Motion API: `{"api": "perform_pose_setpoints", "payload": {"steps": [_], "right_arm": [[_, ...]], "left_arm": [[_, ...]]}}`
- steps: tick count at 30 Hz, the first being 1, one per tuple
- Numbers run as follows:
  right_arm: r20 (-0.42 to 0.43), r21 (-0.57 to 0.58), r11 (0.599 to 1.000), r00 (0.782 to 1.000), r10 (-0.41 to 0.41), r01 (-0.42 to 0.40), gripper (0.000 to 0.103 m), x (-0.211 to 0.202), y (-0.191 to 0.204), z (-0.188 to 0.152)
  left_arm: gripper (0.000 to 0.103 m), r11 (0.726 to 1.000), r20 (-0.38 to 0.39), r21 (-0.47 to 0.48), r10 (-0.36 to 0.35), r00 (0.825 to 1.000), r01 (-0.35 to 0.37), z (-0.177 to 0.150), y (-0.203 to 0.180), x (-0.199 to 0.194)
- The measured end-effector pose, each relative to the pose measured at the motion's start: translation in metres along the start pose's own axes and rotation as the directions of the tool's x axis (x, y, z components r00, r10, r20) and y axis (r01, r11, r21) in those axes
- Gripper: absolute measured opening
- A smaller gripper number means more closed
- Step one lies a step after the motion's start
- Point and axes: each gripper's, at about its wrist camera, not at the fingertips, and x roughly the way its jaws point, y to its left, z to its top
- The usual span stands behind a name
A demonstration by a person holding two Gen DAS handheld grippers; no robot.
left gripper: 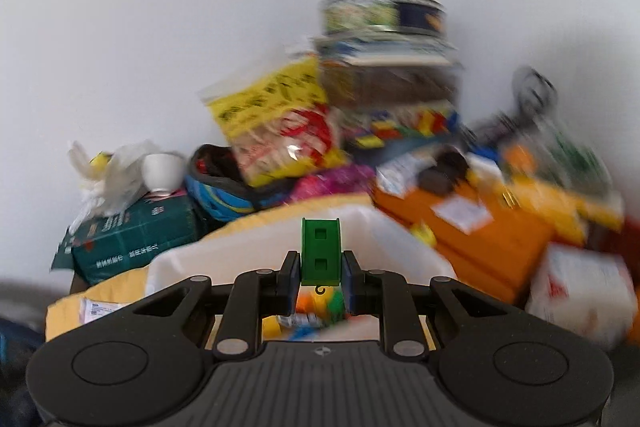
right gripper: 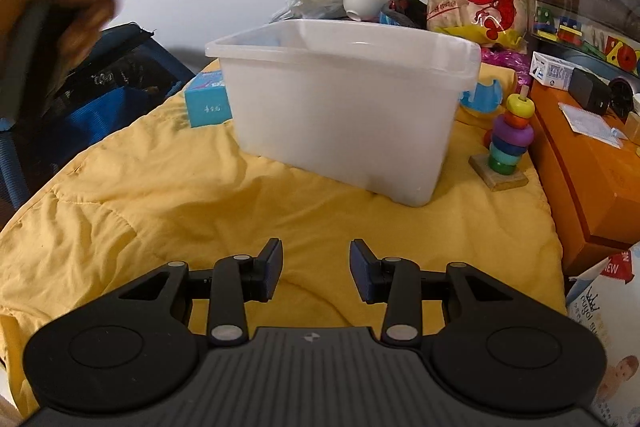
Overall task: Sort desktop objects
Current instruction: 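Carry the green brick over the white bin and open the left gripper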
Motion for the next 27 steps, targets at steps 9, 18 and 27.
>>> {"api": "perform_pose_setpoints", "payload": {"steps": [9, 18, 27], "right_arm": [[-0.006, 0.022, 1.0, 1.0, -0.004, 0.004, 0.043, -0.004, -0.003, -0.005], [-0.029, 0.108, 0.99, 0.996, -0.09, 0.092, 0.068, -0.01, -0.03, 0.017], [-0.076, -0.018, 0.98, 0.977, -0.198, 0.197, 0.103, -0.004, -0.041, 0.103]], "left_arm": [[0.045, 0.997, -0.17, -0.032, 0.059, 0.984, -0.065, -0.014, 0.009, 0.049], [0.085, 0.973, -0.017, 0.101, 0.212, 0.977, -0.21, -0.008, -0.011, -0.002], [0.09, 0.929, -0.136, 0.193, 0.345, 0.929, -0.317, -0.007, -0.024, 0.004]]}}
